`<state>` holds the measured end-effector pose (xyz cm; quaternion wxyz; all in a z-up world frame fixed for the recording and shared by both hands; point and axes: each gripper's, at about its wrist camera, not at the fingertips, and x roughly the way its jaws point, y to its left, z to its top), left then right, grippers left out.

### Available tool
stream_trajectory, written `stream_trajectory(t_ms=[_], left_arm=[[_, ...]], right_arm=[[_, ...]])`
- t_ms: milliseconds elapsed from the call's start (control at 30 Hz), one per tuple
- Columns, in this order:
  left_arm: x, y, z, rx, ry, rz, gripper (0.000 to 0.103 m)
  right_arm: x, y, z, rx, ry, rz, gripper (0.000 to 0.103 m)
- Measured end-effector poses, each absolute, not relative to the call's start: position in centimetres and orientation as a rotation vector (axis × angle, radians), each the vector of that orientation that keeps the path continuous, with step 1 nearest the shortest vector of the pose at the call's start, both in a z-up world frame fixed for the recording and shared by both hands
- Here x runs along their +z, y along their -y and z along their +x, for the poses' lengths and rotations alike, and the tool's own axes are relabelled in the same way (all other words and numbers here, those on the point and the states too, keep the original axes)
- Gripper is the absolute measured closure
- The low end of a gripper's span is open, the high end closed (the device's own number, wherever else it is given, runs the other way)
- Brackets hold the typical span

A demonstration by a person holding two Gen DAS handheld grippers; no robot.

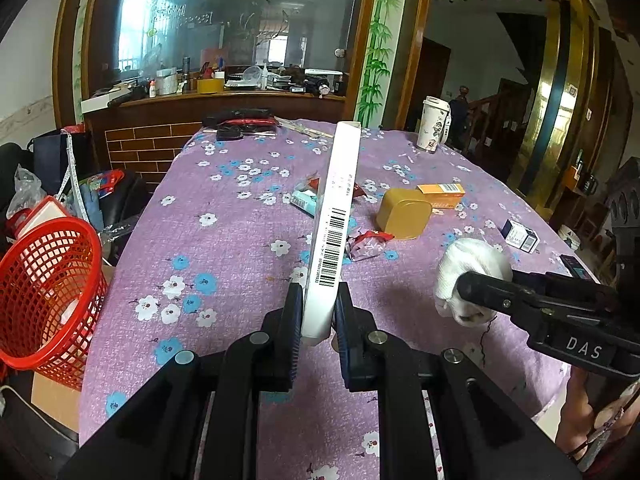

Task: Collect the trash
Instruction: 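Lift the white box with the left tool while the right tool lifts the cloth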

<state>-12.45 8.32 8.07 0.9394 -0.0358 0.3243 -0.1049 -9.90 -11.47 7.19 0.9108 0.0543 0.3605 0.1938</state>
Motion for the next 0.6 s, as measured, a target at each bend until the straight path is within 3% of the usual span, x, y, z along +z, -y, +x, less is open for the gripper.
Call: stream_trajectory(t_ms=[600], left_arm=[[8.15,-8.14,-12.52,-0.189,-0.665,-0.058,0.088]], right_arm=[[7.08,11.11,-9.87,0.409,-0.752,0.109,0.062]])
